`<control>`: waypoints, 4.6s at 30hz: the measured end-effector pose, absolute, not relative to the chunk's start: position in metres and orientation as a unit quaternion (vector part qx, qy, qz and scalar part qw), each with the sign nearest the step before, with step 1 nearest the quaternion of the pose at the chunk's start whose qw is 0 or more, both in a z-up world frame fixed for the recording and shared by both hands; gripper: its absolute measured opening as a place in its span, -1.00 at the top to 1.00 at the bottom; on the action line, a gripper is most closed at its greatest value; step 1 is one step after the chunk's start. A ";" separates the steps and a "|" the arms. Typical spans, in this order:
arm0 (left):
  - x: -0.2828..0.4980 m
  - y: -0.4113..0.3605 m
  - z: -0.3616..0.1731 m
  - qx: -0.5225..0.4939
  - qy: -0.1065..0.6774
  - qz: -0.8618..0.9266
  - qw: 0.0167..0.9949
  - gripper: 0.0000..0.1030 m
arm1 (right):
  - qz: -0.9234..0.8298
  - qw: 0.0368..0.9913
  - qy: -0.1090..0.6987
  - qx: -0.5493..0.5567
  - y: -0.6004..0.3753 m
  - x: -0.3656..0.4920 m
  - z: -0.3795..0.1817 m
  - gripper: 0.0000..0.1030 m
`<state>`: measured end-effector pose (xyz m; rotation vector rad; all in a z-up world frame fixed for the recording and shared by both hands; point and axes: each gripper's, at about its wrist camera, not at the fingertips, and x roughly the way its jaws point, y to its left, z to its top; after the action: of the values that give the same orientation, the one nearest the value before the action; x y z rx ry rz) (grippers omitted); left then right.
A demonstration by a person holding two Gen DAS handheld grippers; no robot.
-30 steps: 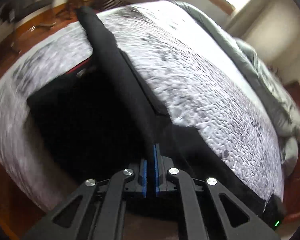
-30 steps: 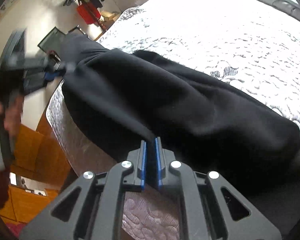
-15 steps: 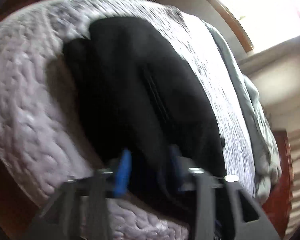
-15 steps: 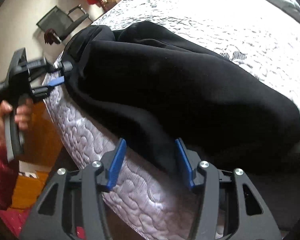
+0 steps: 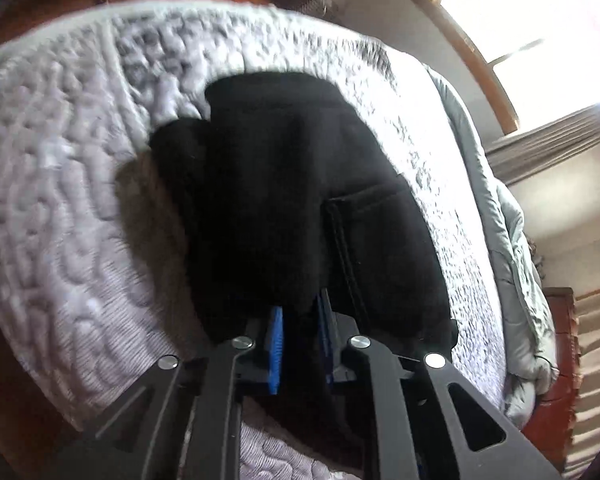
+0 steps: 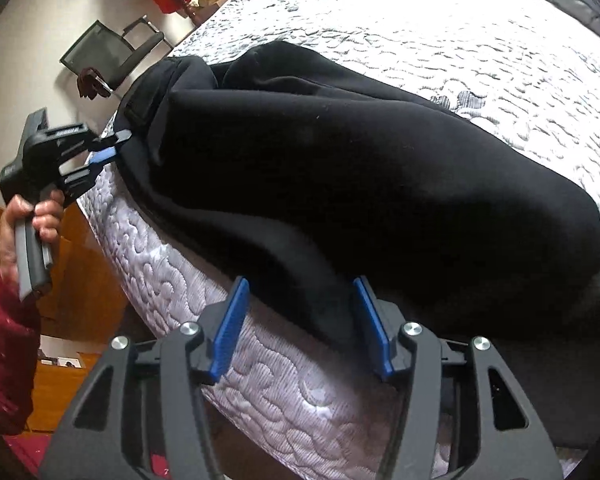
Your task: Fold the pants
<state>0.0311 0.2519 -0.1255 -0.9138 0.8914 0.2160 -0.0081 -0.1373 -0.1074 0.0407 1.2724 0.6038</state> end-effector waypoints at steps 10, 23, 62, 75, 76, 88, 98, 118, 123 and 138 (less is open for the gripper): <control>0.028 0.237 -0.139 -0.341 0.430 0.120 0.827 0.64 | 0.241 0.766 0.596 0.024 -0.149 0.009 -0.106 -0.22; 0.033 0.197 -0.073 -0.284 0.407 0.084 0.864 0.19 | 0.289 0.777 0.555 0.072 -0.131 0.032 -0.063 -0.22; 0.076 0.200 -0.102 -0.160 0.499 0.097 0.846 -0.11 | 0.246 0.819 0.516 -0.053 -0.062 0.127 -0.061 0.15; 0.057 0.018 -0.111 -0.025 0.538 -0.093 0.837 -0.14 | 0.147 0.797 0.585 0.011 -0.219 -0.010 -0.122 0.15; 0.056 0.007 -0.127 0.012 0.556 -0.086 0.827 -0.16 | 0.143 0.799 0.584 0.012 -0.226 -0.014 -0.129 0.16; 0.041 -0.005 -0.109 -0.029 0.537 -0.092 0.838 -0.21 | -0.017 0.839 0.518 0.162 -0.426 -0.082 -0.081 -0.01; 0.030 -0.055 -0.121 0.014 0.539 -0.107 0.835 -0.39 | -0.075 0.822 0.504 0.254 -0.570 -0.150 -0.095 -0.04; 0.031 -0.042 -0.113 -0.051 0.527 -0.094 0.843 -0.46 | -0.033 0.852 0.448 0.268 -0.562 -0.133 -0.074 0.64; 0.028 -0.049 -0.120 -0.038 0.520 -0.089 0.849 -0.60 | -0.064 0.851 0.451 0.261 -0.579 -0.123 -0.078 0.70; 0.028 -0.069 -0.118 -0.020 0.523 -0.085 0.848 -0.60 | -0.083 0.798 0.502 0.324 -0.583 -0.155 -0.112 -0.09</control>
<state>0.0275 -0.0691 -0.1180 -0.0415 1.1033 -0.1800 -0.1548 -0.5834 -0.1120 0.6949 1.0782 -0.1786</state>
